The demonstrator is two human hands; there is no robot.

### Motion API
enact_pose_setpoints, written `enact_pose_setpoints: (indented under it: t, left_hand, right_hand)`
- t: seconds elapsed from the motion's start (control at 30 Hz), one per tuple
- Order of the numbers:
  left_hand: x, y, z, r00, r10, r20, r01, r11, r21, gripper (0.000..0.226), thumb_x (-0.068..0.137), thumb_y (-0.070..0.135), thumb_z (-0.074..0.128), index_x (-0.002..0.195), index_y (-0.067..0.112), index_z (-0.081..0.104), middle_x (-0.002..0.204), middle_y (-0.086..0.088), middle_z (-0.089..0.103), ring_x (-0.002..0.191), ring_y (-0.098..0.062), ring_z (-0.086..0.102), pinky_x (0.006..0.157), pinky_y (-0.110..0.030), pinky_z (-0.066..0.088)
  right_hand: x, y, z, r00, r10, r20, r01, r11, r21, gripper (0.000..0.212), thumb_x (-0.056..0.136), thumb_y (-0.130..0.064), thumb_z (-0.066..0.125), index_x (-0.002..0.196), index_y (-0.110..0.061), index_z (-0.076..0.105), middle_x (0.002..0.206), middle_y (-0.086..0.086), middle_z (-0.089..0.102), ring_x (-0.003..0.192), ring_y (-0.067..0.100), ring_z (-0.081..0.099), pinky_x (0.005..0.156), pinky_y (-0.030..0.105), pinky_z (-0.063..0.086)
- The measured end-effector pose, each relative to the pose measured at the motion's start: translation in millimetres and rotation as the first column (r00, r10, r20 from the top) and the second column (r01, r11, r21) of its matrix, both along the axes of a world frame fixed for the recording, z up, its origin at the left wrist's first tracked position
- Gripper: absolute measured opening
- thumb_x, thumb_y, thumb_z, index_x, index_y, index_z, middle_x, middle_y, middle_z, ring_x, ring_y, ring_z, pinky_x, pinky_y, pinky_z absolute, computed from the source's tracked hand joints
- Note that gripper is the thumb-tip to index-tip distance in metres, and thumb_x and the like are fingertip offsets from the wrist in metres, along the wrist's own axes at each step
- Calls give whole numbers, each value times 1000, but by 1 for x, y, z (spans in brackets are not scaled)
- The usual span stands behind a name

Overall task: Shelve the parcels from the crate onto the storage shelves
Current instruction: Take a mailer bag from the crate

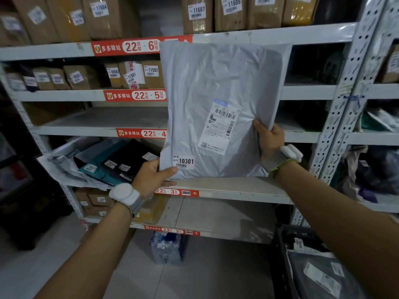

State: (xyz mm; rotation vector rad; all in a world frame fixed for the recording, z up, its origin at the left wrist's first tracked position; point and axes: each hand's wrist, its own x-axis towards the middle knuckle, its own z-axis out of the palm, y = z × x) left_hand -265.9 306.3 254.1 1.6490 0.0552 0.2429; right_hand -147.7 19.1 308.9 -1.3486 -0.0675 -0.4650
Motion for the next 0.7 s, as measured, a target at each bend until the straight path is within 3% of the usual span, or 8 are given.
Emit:
enact_pose_setpoints:
  t: [0.1,0.23,0.33,0.4,0.47,0.53,0.6,0.7]
  left_hand:
    - [1,3,-2,1000,15,-7,-16,997,-81,22,92,5,64,114,6,66,114,-10,72,100,-29,70,79,-38,61]
    - [-5,0,-16,1000,-12,-15,4,908,-418,25,87,6,65,112,5,66,118,-18,69,103,-31,70,87,-44,58]
    - [-10,0,-34,993,-101,68,122,817,-564,54,65,19,87,115,18,65,122,-14,69,110,-33,67,94,-49,54]
    - [-16,-3,-40,992,-89,88,124,778,-616,52,69,19,85,116,23,64,122,-9,69,111,-30,67,93,-49,54]
    - [-22,0,-45,999,6,48,22,821,-571,27,90,10,64,113,23,64,114,-4,73,101,-21,71,84,-41,59]
    - [-26,4,-52,994,99,-39,-105,871,-480,18,94,7,60,106,18,68,108,-5,74,92,-19,72,71,-33,61]
    - [-33,22,-69,988,129,-84,-152,900,-409,16,92,7,63,102,15,71,109,-9,74,90,-19,73,68,-30,60]
    - [-44,41,-92,974,139,-178,-193,923,-333,26,91,3,64,115,13,66,105,-7,73,86,-18,72,63,-24,59]
  right_hand:
    - [0,7,-2,1000,0,-14,0,1000,27,7,89,-24,72,92,-19,68,91,3,67,86,17,60,77,27,48]
    - [3,16,-13,996,46,-71,-39,995,88,7,87,-27,74,83,-23,69,85,-4,69,94,24,65,86,34,54]
    - [-1,30,-26,984,127,-128,-102,978,183,17,84,-27,76,99,-19,72,95,-2,74,101,26,69,91,38,56]
    - [-7,42,-38,953,240,-187,-184,944,275,23,84,-21,76,106,-13,71,103,6,75,103,31,69,91,42,57]
    - [-13,52,-53,888,383,-253,-302,903,307,30,87,-11,72,116,-5,67,111,16,72,103,37,68,93,49,55]
    - [-20,47,-68,830,465,-308,-372,873,316,30,88,-7,67,118,-3,66,111,21,69,99,39,67,94,51,54]
    - [-28,52,-86,802,454,-388,-354,885,303,26,86,-10,69,112,-5,69,107,20,70,92,36,66,87,48,56]
    - [-40,59,-123,711,434,-554,-327,901,285,32,84,-14,71,114,-5,68,111,19,70,94,36,67,72,42,56]
